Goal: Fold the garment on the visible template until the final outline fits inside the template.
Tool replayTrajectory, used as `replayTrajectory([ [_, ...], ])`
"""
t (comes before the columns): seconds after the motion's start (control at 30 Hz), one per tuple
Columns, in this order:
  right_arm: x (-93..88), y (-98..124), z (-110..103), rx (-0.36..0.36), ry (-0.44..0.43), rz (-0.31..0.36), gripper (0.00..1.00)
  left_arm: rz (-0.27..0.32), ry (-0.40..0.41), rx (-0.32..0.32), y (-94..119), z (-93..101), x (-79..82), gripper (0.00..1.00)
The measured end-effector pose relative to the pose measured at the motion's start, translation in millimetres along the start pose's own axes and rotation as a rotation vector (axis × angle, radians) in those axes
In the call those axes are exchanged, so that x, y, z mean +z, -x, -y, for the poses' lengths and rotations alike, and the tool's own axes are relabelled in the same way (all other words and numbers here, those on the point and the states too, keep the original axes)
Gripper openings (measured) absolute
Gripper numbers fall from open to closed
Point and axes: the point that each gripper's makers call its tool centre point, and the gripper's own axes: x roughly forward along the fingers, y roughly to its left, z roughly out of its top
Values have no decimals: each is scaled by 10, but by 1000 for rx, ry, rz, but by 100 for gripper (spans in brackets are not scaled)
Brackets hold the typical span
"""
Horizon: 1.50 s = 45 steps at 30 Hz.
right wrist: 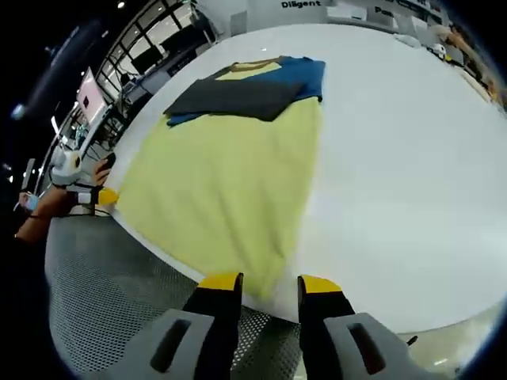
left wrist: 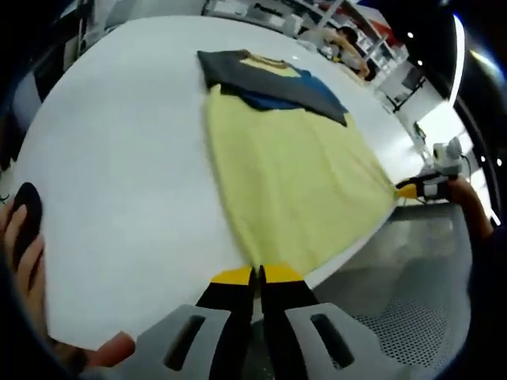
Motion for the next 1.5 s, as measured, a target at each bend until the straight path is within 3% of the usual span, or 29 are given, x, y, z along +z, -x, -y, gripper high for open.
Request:
replayTrajectory([
  [0.17, 23, -17, 5, 5, -11, 5, 14, -13, 1, -10, 5, 31, -50, 0],
  [0.4, -38, -40, 15, -2, 60, -19, 0, -11, 9, -11, 25, 37, -61, 0],
  [0.6, -35, 15, 30, 15, 13, -6, 0, -9, 7, -7, 34, 36, -68, 0],
  [0.7, -140, 0, 84, 6, 25, -51, 0, -11, 6, -5, 31, 25, -73, 0],
  [0.87, -107, -11, 83, 14, 1, -11, 0, -10, 6, -4, 34, 25, -75, 0],
  [1.27, -65, -21, 43, 26, 12, -4, 3, 2, 1, -14, 33, 59, -72, 0],
  [1.37, -37, -32, 54, 23, 6, 2, 0, 11, 46, -40, 39, 94, -58, 4],
  [1.5, -24, -46, 44, 23, 12, 4, 0, 19, 41, -47, 26, 131, -29, 8],
])
